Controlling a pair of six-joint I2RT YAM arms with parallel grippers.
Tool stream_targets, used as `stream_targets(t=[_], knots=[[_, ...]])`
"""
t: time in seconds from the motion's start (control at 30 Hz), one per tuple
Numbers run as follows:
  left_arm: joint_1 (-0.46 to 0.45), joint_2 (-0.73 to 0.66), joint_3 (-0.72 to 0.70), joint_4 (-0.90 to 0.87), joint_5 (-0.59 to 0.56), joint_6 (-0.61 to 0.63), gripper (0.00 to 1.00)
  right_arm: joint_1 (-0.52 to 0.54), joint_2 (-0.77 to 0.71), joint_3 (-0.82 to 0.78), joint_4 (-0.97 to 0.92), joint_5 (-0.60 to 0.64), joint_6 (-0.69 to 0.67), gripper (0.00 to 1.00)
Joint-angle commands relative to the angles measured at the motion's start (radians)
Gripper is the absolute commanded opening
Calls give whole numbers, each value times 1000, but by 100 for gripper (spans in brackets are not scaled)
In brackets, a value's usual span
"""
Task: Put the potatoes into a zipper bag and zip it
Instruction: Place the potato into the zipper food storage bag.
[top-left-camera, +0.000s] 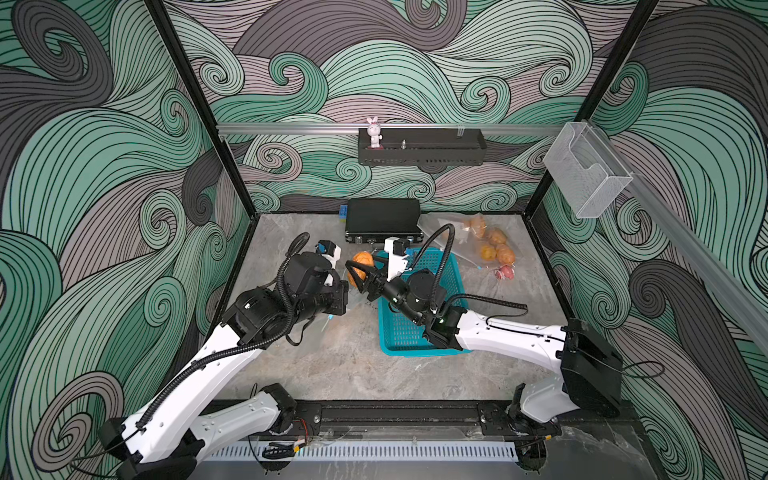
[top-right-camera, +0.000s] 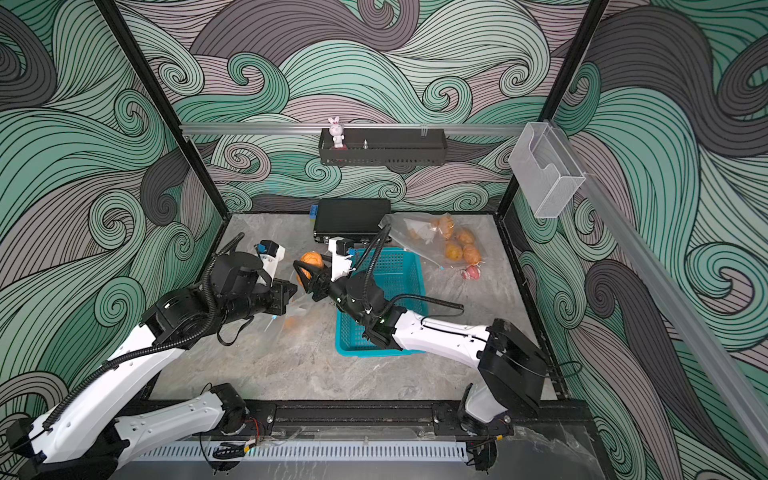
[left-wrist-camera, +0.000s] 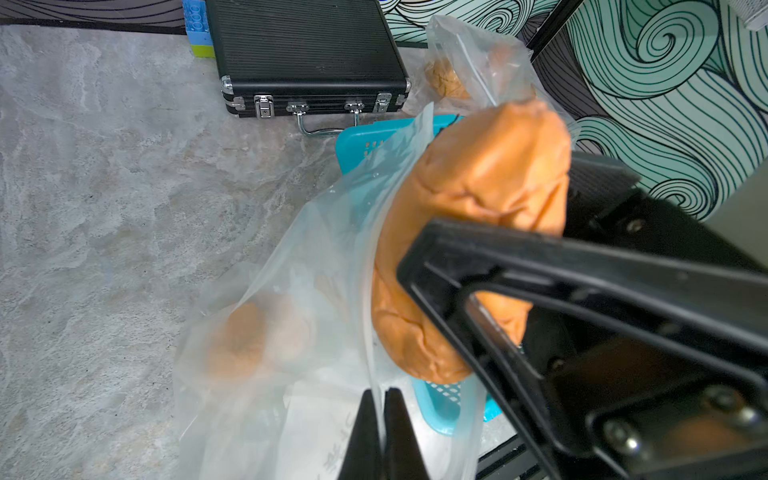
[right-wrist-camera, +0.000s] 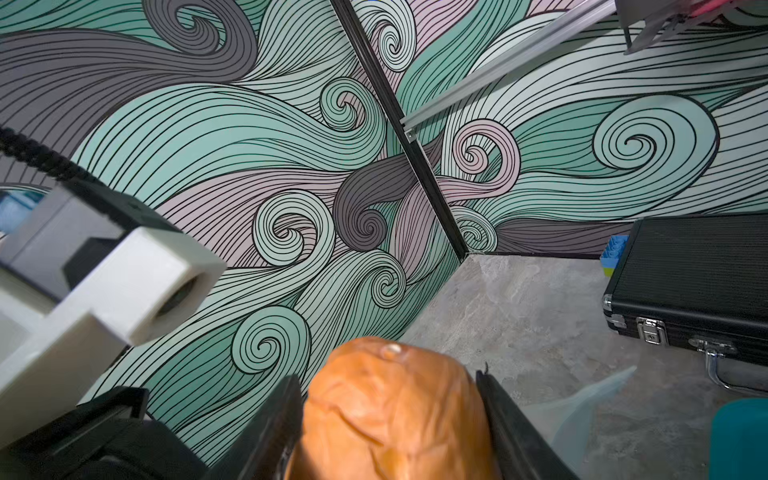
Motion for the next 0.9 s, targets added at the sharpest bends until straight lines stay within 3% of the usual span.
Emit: stream_targets(t=[0.0,0.13,0.27,0.5,0.6,0.7,0.87], knots=[[14,-18,38,14,24,-23,0,6,18,-23,64,-19,-52,55],[22,-11,39,9,23,-13,0,8,4,-38,44,-18,-77,64],[25,-11,31,3,14,4,0,8,-47,-18,-58,-36,-123,84],[28,-19,22,-6,10,26,0,-3,-190,-12,-230,-60,-239,88],[28,-29,14,-13,-5,43,0,-62,-269,37,-530,-47,-188,84],[30,-45,-11,2,13,68,0,-164,-327,53,-872,-35,-51,81],[30,-53,-24,0,-2,91,0,-270,-347,18,-1310,-40,-54,80]])
